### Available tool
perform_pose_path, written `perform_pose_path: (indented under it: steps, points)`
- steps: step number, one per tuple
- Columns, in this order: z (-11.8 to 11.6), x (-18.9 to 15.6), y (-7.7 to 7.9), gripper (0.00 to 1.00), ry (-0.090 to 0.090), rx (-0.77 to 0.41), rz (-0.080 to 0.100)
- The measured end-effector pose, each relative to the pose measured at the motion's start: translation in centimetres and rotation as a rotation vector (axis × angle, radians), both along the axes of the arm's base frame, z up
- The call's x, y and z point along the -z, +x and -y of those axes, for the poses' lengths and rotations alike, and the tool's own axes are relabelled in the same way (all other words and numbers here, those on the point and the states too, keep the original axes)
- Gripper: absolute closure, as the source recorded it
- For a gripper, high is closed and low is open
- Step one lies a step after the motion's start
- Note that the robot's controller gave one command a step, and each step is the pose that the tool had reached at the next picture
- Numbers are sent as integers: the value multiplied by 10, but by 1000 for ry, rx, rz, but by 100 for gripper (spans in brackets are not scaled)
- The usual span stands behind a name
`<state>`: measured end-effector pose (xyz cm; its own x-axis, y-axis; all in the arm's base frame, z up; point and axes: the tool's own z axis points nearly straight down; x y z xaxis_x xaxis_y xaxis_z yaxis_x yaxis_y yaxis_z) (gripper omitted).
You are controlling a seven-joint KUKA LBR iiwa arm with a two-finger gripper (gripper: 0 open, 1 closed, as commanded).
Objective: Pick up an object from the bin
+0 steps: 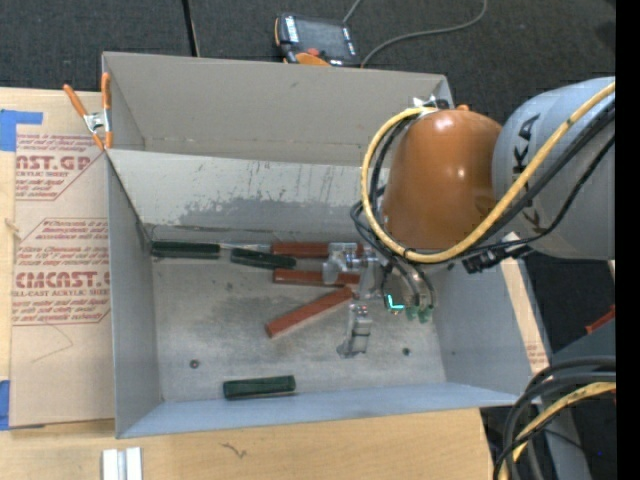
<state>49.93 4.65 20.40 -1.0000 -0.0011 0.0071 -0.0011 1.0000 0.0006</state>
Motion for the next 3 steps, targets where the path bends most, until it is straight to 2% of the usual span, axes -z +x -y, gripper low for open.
perform_pose_path:
  steps: [1,2,3]
  points:
    - [-63,137,-11,0,0,150,4]
    - [-25,121,-18,0,0,-343,18]
    - [-39,112,3,0,3,-819,9]
